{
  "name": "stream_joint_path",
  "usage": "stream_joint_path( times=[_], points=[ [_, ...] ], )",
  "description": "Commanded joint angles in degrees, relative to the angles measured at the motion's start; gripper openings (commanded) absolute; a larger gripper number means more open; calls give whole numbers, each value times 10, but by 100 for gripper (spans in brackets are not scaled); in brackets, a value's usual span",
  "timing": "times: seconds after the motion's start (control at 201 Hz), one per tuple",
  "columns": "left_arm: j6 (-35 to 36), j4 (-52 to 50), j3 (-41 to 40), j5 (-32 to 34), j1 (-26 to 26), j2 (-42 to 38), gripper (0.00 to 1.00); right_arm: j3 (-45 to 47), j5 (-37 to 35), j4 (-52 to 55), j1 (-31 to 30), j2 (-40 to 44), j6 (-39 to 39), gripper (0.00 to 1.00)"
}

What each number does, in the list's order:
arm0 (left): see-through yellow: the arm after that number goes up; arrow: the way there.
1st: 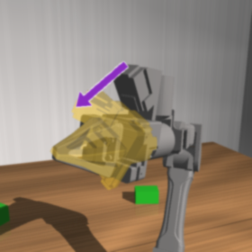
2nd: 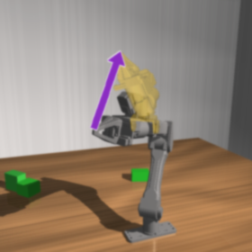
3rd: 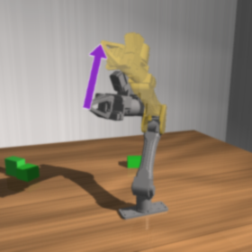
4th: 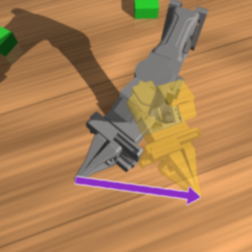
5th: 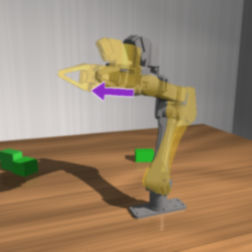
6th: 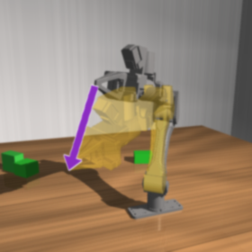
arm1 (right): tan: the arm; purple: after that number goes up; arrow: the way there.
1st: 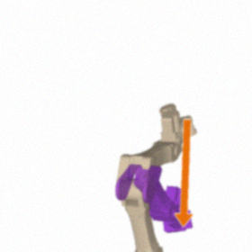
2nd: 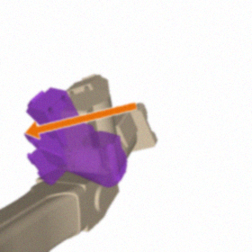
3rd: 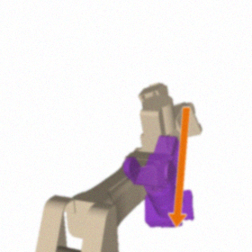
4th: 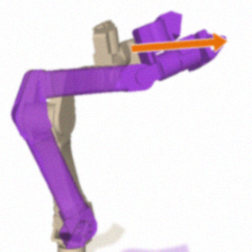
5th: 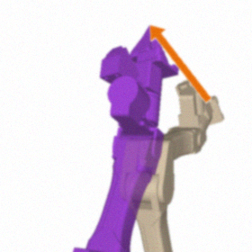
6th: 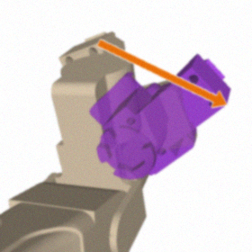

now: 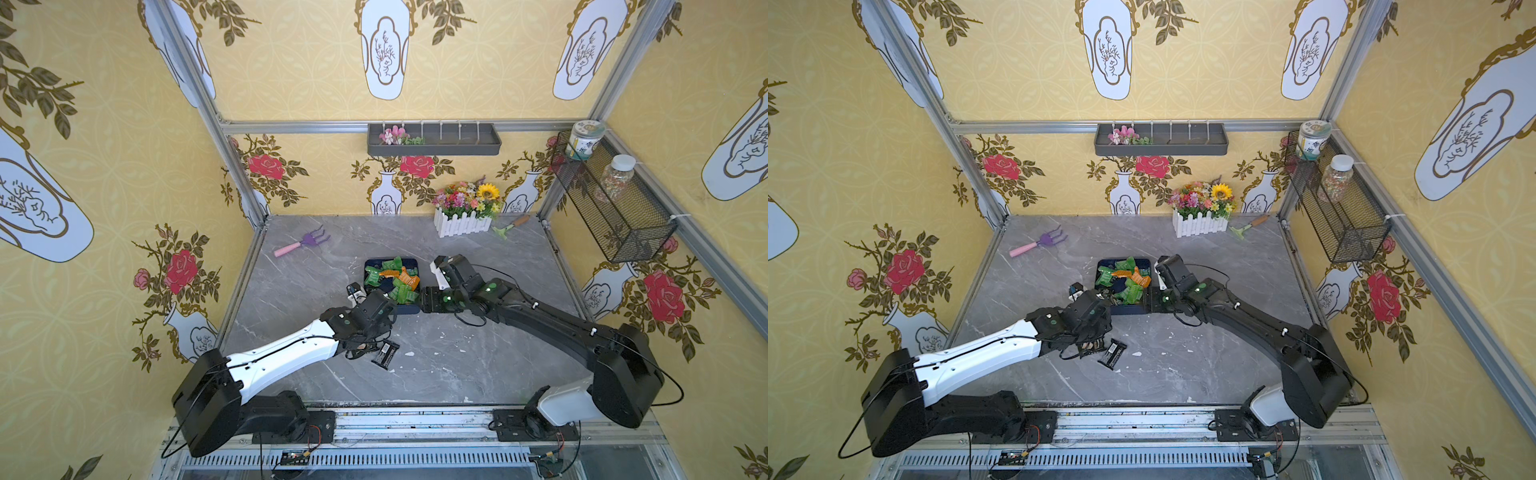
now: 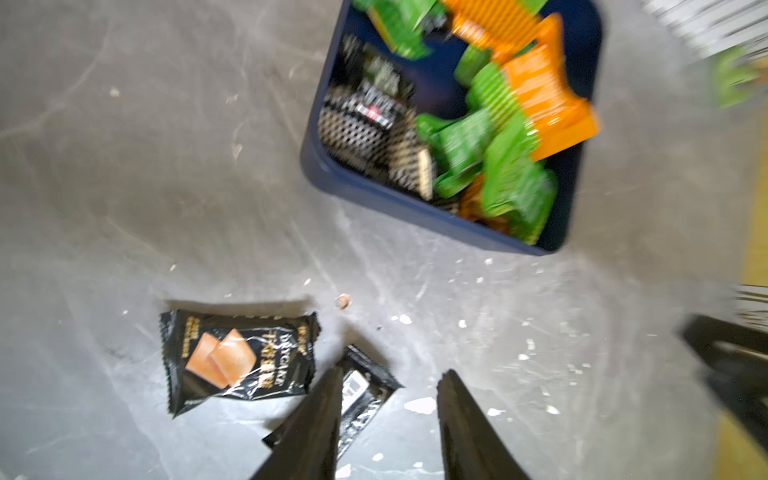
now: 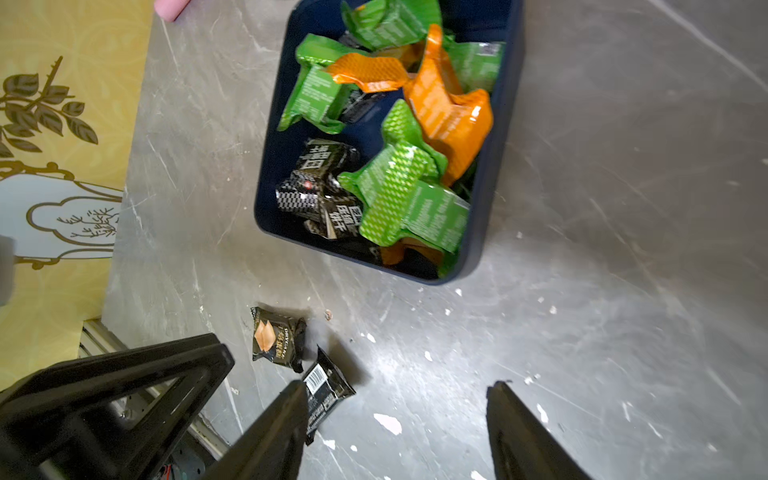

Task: Take the cookies out of the storage box
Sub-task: Place the cookie at the center of the board, then pick up the cookie from the storage box.

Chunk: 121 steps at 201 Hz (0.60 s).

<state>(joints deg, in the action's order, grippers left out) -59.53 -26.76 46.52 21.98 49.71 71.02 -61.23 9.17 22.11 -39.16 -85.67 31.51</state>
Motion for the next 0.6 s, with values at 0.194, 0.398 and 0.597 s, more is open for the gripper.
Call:
stream_joint_path(
  times=[0.194,0.398,0.597],
  points=[
    [38,208,-116,-76,-134,-121,47,-137,25,-63,-25,-159,-16,69],
    [44,285,-169,-173,-259,-147,48,-244,48,-18,-26,-258,-80,67],
    [32,358,-208,-233,-310,-112,49,-303,50,-14,-22,-324,-7,64]
  ],
)
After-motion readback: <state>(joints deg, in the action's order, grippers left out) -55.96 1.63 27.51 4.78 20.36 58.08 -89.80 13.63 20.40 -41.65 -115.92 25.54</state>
